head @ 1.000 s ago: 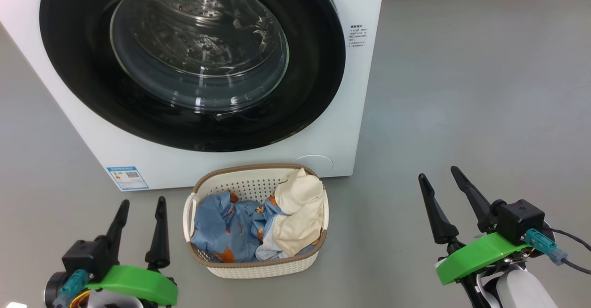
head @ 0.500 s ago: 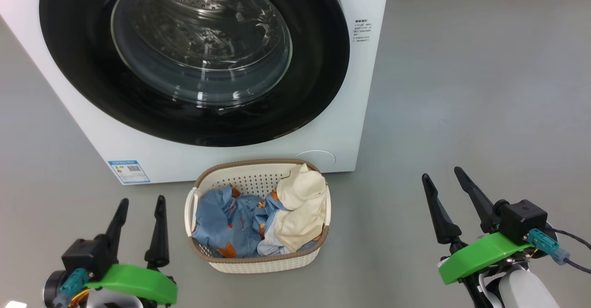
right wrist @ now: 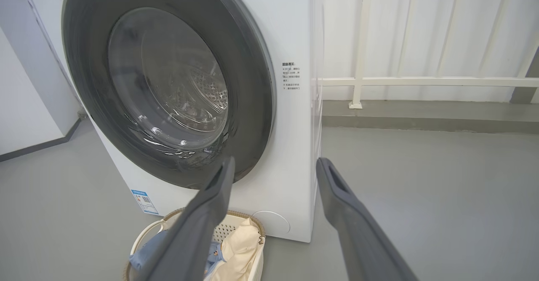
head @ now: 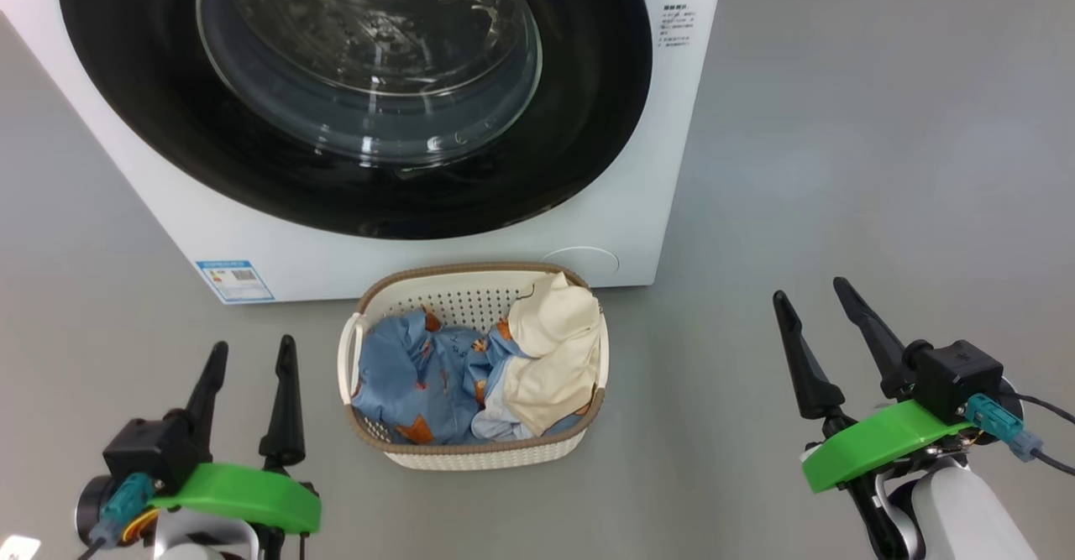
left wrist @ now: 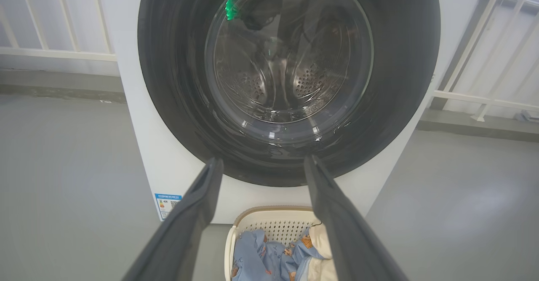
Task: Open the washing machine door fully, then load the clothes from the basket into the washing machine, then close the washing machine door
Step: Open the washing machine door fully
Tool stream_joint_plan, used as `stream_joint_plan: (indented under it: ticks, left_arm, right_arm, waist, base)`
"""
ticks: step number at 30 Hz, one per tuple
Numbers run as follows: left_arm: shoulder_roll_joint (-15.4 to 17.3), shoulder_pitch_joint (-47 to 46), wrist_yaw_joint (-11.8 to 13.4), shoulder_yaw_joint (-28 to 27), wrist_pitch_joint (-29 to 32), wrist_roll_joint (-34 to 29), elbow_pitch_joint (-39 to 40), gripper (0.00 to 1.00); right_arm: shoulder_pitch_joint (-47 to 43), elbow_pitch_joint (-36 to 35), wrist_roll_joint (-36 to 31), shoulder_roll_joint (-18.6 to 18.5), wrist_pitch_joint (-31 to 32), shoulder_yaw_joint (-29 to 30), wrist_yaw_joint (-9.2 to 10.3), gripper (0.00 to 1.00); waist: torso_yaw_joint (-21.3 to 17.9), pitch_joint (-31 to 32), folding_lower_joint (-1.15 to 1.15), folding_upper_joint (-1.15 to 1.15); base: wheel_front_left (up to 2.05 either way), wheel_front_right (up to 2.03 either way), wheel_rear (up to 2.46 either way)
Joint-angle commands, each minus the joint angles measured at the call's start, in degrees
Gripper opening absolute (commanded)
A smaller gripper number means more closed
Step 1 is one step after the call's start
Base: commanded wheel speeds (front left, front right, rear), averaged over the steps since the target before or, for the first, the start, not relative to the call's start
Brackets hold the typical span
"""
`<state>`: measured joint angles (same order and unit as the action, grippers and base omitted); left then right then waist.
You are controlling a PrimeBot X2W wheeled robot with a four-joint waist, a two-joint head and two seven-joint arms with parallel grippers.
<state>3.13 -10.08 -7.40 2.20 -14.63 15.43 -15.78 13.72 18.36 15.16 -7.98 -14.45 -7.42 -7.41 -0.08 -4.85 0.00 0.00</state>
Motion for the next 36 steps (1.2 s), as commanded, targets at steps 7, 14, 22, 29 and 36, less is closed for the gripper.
stream_joint_plan:
  ticks: [7, 14, 22, 29, 36]
  left_arm:
    - [1.7, -4.1, -0.1, -1.7, -0.4, -0.1, 2.0, 1.00]
    - [2.5, -5.7, -0.1, -0.8, -0.4, 0.5, 3.4, 1.00]
    - [3.2, -7.1, -0.1, -0.2, -0.4, 1.0, 4.2, 1.00]
    - [3.3, -8.1, -0.1, -0.2, -0.4, 1.3, 4.7, 1.00]
    - [2.9, -9.2, -0.1, 0.4, -0.4, 2.0, 6.5, 1.00]
  right_arm:
    - [5.5, -0.5, 0.1, -1.8, -0.5, 0.3, -0.08, 1.00]
    - [12.0, 1.1, 2.4, -3.1, -0.5, 3.4, -0.08, 0.16]
    - [19.8, 2.9, 7.4, -5.6, -0.5, 4.4, -0.08, 0.00]
    - [26.6, 2.9, 14.5, -9.2, 0.4, 3.6, -0.08, 0.00]
    - [32.7, 2.7, 21.9, -12.5, 3.4, 2.5, -0.08, 0.00]
  waist:
    - [0.6, -3.2, 0.00, 0.00]
    - [1.7, -6.9, 0.00, 0.00]
    - [3.9, -10.5, 0.00, 0.00]
    - [5.5, -13.1, 0.00, 0.00]
    - [6.8, -15.6, 0.00, 0.00]
  base:
    - [0.00, 0.00, 0.00]
    - [0.00, 0.00, 0.00]
    - [0.00, 0.00, 0.00]
    - [0.00, 0.00, 0.00]
    - [0.00, 0.00, 0.00]
